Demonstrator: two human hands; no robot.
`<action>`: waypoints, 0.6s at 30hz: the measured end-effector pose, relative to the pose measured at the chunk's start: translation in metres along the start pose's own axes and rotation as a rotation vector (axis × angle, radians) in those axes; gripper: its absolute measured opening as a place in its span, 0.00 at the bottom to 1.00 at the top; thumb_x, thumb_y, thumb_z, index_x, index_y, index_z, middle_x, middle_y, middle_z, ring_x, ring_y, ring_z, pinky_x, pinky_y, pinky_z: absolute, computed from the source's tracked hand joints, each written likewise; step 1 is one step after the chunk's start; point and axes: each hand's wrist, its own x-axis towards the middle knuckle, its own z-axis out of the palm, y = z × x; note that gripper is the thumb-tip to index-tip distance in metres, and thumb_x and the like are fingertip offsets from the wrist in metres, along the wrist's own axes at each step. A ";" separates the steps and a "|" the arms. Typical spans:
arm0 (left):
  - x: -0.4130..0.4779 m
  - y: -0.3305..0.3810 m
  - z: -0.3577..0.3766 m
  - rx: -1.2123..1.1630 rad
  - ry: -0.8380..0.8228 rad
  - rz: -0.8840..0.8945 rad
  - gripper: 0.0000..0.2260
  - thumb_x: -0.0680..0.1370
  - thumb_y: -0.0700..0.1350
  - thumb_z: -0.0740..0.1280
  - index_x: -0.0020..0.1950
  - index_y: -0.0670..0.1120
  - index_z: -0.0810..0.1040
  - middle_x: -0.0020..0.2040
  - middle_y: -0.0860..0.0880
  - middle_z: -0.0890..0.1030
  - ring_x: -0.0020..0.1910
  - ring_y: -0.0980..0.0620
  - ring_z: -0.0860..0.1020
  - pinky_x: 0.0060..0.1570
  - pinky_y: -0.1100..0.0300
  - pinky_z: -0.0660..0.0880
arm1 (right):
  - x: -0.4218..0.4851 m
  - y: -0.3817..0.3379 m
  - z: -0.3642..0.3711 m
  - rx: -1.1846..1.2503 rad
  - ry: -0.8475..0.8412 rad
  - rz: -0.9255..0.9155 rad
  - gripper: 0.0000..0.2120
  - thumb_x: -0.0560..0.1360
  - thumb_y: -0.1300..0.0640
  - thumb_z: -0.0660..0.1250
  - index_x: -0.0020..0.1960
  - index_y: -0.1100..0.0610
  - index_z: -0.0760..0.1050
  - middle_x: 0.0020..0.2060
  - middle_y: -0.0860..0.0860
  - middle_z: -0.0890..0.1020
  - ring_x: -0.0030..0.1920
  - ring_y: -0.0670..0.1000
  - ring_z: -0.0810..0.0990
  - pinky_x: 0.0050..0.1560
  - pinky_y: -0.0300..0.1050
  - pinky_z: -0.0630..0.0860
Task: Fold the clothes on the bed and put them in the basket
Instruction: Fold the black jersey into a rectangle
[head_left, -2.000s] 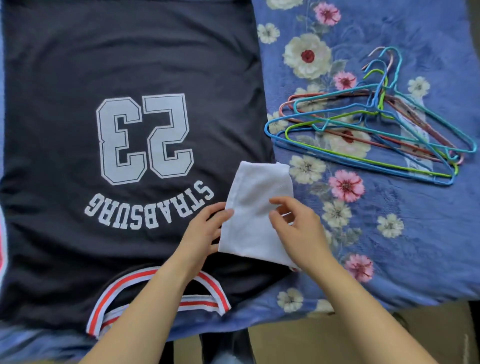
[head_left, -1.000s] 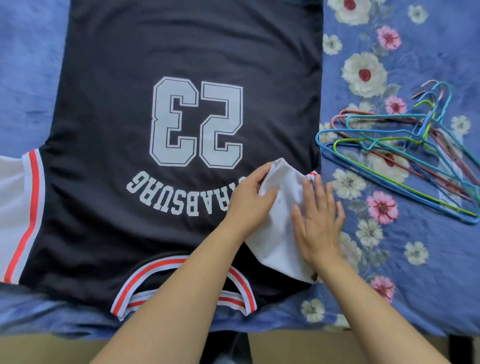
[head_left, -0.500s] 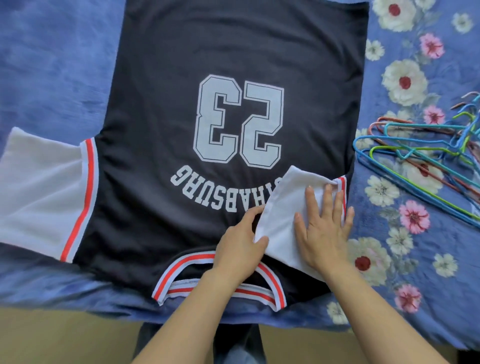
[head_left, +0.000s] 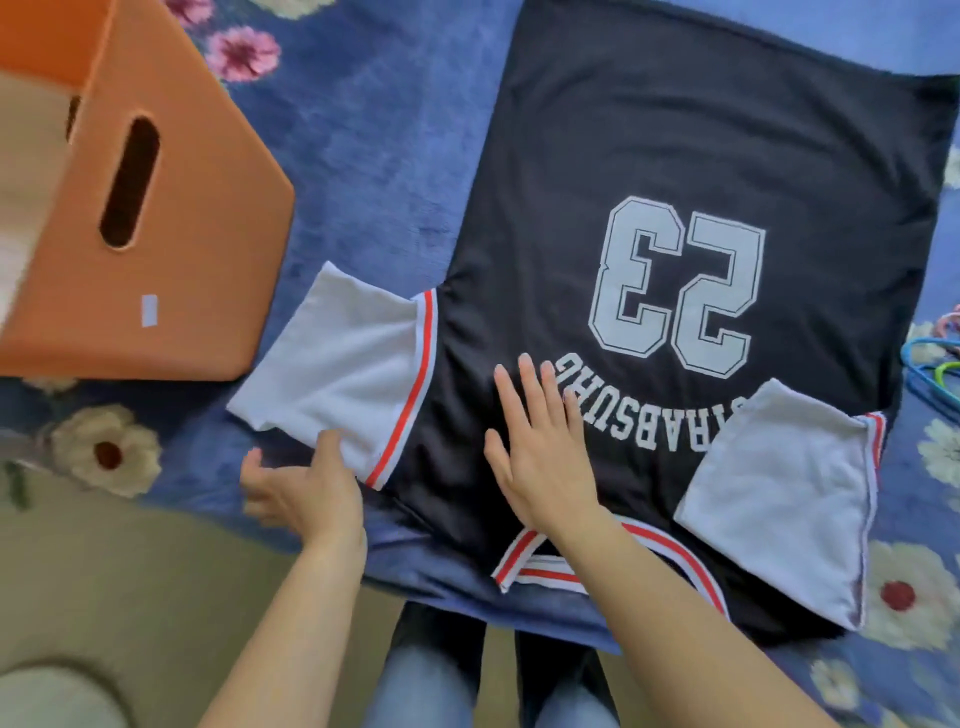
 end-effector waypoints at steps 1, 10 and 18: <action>0.011 0.004 -0.002 -0.125 -0.017 -0.157 0.30 0.72 0.46 0.72 0.71 0.40 0.65 0.67 0.43 0.68 0.65 0.45 0.68 0.63 0.53 0.69 | 0.006 -0.007 0.002 -0.027 -0.029 -0.041 0.30 0.77 0.47 0.52 0.78 0.52 0.56 0.78 0.55 0.59 0.78 0.58 0.55 0.75 0.57 0.51; 0.045 0.040 -0.002 -0.556 -0.683 -0.335 0.15 0.75 0.41 0.68 0.61 0.43 0.78 0.58 0.46 0.82 0.55 0.48 0.81 0.56 0.55 0.77 | 0.021 -0.019 -0.002 -0.183 -0.249 -0.093 0.30 0.82 0.43 0.50 0.78 0.39 0.38 0.79 0.51 0.40 0.78 0.58 0.36 0.75 0.61 0.37; -0.026 0.053 -0.008 0.002 -0.754 0.979 0.05 0.70 0.40 0.66 0.39 0.50 0.75 0.44 0.56 0.84 0.51 0.55 0.81 0.48 0.71 0.73 | 0.038 -0.021 -0.033 1.136 -0.021 0.380 0.13 0.81 0.58 0.59 0.62 0.52 0.79 0.60 0.49 0.81 0.66 0.46 0.74 0.71 0.47 0.64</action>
